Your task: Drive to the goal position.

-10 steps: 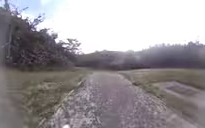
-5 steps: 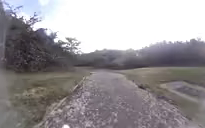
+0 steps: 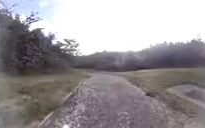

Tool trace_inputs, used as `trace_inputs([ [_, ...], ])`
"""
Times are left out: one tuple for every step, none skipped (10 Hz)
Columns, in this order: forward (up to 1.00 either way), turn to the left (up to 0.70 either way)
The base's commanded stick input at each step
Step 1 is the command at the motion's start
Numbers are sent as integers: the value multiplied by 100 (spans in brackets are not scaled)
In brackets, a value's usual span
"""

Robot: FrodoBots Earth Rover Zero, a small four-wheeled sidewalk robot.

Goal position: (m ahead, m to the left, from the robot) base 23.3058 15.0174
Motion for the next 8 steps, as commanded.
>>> trace_inputs([
  [100,0],
  [100,0],
  [100,0],
  [100,0],
  [100,0],
  [100,0],
  [100,0],
  [100,0],
])
